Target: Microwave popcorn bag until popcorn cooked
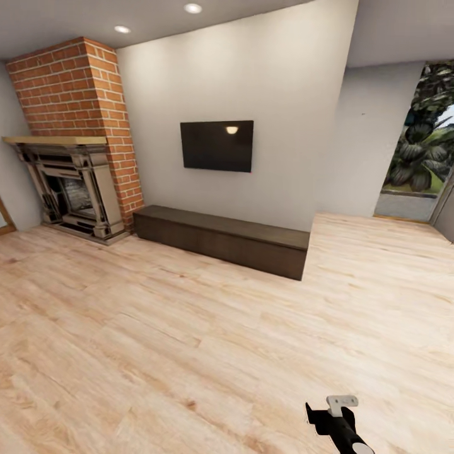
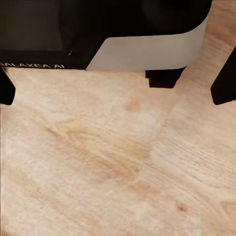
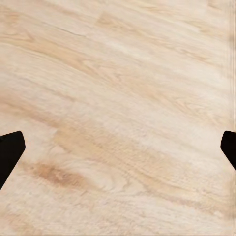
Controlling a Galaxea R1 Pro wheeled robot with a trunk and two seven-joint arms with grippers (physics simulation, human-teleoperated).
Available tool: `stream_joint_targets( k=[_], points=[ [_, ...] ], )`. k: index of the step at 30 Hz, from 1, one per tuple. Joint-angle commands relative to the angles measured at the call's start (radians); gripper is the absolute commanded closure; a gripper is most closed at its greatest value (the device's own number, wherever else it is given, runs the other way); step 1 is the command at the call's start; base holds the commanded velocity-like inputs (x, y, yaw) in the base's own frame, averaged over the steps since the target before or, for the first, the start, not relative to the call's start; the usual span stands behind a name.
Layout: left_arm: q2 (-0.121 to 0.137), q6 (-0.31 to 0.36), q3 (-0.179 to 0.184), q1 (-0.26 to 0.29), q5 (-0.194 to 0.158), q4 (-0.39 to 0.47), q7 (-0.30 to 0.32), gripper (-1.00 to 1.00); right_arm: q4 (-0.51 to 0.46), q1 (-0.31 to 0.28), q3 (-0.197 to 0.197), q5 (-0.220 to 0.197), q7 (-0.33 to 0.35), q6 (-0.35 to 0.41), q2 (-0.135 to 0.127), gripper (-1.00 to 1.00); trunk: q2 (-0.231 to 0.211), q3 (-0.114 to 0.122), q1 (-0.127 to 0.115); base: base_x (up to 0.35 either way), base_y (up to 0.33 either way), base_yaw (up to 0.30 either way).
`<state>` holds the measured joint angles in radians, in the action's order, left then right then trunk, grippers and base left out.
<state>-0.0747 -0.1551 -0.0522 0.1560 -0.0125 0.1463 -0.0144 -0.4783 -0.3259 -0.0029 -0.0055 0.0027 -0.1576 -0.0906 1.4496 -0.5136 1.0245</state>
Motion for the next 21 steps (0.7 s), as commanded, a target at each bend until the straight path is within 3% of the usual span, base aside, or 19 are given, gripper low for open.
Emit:
stream_joint_targets(
  k=[1, 21],
  points=[
    [0.000, -0.004, -0.005, 0.000, -0.001, -0.001, -0.001, -1.00, 0.001, -0.001, 0.000, 0.000, 0.000, -0.003, 0.000, -1.00, 0.000, -0.001, 0.001, 0.325, -0.206, -0.265],
    [0.000, -0.004, -0.005, -0.001, -0.002, -0.001, -0.001, -1.00, 0.003, -0.001, 0.026, 0.000, -0.004, -0.003, 0.000, -1.00, 0.000, -0.001, 0.001, 0.325, -0.203, -0.298]
  ],
)
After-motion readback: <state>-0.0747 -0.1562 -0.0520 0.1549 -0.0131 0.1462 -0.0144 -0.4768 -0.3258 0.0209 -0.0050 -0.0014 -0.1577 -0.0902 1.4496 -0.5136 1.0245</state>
